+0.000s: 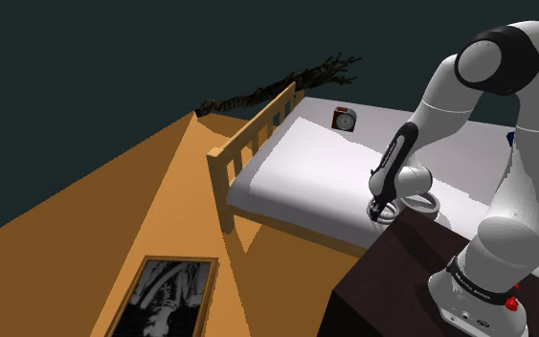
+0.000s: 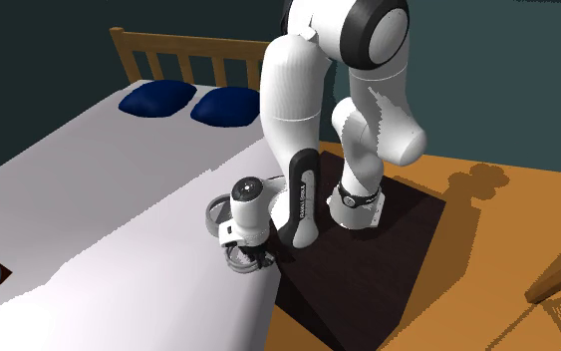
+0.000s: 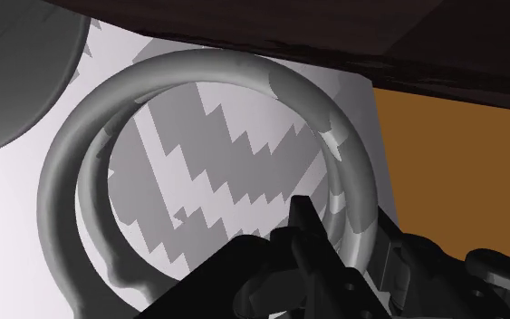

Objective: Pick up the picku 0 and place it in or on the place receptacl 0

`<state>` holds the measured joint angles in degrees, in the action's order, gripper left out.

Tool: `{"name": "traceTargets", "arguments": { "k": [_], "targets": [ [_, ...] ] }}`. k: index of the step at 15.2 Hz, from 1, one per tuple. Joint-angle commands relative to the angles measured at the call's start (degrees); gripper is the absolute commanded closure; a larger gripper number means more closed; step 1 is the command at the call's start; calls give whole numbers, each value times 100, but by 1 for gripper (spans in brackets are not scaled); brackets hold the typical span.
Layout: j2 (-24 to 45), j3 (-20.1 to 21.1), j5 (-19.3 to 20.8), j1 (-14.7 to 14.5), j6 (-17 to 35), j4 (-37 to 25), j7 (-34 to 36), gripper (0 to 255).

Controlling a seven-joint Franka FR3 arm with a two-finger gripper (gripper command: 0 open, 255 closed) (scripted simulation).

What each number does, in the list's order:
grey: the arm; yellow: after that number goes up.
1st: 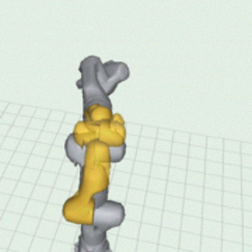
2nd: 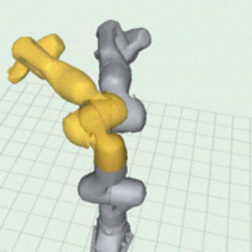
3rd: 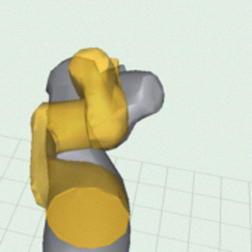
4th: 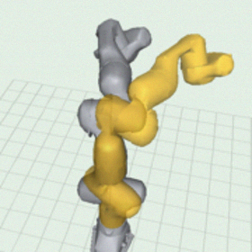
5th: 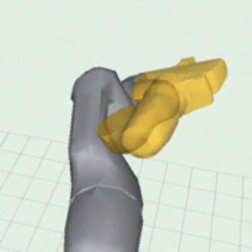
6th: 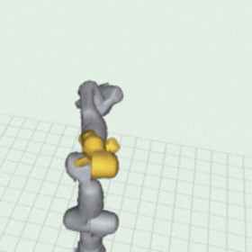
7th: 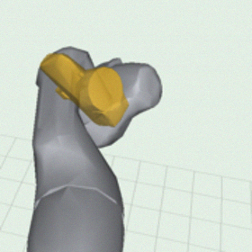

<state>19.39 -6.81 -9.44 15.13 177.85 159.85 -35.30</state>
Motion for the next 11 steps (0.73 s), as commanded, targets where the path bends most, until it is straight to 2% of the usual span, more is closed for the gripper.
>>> {"name": "traceTargets", "arguments": {
  "k": [1,3,7,11],
  "targets": [
    [2,-1,0,1,0,1,0,255],
    [2,0,0,2,0,0,0,255],
    [-484,-407,148,-370,-364,137,112,255],
    [-977,-916,528,-781,-747,250,383,255]
  ]
}}
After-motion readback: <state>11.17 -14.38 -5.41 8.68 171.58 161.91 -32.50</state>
